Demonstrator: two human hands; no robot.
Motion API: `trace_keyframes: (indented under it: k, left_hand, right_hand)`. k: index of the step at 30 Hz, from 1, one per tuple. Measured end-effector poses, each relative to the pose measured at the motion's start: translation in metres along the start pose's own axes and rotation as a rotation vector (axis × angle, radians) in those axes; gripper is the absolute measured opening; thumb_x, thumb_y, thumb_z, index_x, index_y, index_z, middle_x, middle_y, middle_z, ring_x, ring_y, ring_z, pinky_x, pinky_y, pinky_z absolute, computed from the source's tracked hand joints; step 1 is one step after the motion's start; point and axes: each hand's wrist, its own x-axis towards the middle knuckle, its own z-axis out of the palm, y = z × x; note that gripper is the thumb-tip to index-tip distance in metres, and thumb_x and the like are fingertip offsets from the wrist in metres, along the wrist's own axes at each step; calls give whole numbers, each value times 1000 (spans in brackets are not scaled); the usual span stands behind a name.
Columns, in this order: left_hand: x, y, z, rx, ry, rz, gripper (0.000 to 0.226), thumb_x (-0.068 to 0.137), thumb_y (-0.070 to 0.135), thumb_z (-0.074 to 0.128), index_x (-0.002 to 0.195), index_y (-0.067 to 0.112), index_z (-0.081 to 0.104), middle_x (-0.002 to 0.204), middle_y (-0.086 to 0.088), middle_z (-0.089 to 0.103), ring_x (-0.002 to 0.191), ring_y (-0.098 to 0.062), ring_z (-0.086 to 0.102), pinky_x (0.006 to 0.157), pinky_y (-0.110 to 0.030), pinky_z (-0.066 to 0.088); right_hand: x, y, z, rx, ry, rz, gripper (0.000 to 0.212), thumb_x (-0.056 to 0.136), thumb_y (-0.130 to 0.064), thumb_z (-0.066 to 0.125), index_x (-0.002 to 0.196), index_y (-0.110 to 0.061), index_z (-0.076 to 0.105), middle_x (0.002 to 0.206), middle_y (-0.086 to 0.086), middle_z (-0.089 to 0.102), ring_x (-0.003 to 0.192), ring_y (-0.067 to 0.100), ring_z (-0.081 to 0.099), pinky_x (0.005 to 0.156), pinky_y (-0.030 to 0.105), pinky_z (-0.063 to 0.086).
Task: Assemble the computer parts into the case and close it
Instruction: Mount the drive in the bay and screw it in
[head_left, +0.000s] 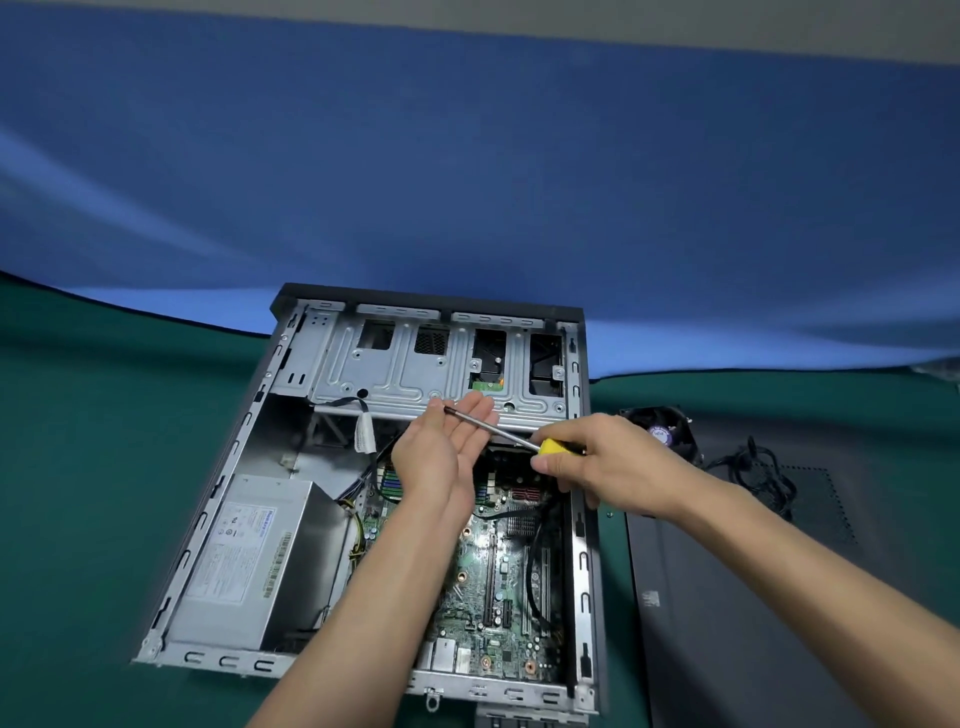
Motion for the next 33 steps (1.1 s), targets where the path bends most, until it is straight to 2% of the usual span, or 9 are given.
trace_keyframes:
  k: [4,7,9,11,14,16,22,29,33]
  left_hand:
    - [-4,4,11,-38,93,14,22,100,13,44,86,-1,51,79,-18,64,61,-22,68,51,-29,57]
    - [-5,10,12,-69,140,-19,22,101,12,44,85,-2,52,81,-18,63,66,-23,66,64,-31,55]
    - [-2,18,9,-106,176,-35,22,101,10,42,85,-3,51,84,-20,63,71,-25,65,75,-34,53]
    - [4,25,9,-137,211,-49,17,102,10,39,93,-1,49,87,-19,63,75,-26,65,79,-34,53]
    - [8,28,13,-153,184,-93,16,103,13,37,102,2,48,96,-19,63,81,-25,64,82,-33,52]
    - [9,26,14,-167,176,-141,19,103,15,36,105,1,47,99,-18,62,86,-24,63,83,-32,51]
    - [14,24,16,-295,141,-278,28,103,22,37,105,-2,50,93,-13,64,81,-20,64,78,-27,50]
    - [8,12,22,-196,71,-350,24,101,12,42,116,-5,49,101,-19,64,82,-25,65,78,-35,52]
    - [3,10,23,-155,-42,-409,18,99,9,46,108,-6,52,105,-19,65,88,-26,64,79,-36,52]
  right_hand:
    - [-1,-3,-7,378,-116,139,19,84,-13,70,100,-21,65,72,7,69,52,20,62,45,24,47]
    - [-2,-9,-24,622,-177,244,37,79,11,60,109,-11,58,89,14,66,69,33,66,50,31,53]
    - [-3,-14,-34,848,-111,244,40,78,18,56,109,-8,57,108,17,62,75,38,69,54,33,56]
    - [-2,-25,-36,973,95,209,32,80,15,60,104,-6,59,104,17,64,70,34,70,53,30,56]
    - [2,-42,-21,810,591,130,19,82,0,68,94,-8,56,72,12,63,42,19,59,38,26,46]
    - [3,-51,-10,679,757,84,19,81,-10,72,87,-11,54,62,9,61,36,19,54,35,27,44]
    - [-6,-63,3,483,889,-2,24,79,-23,77,77,-20,53,49,-1,58,31,21,53,32,19,36]
    - [-17,-64,-7,256,984,-23,23,80,-28,73,72,-23,51,53,-11,60,35,18,54,40,33,44]
    - [-22,-61,-10,188,1016,-53,21,81,-28,69,72,-26,51,53,-17,60,46,22,57,47,34,48]
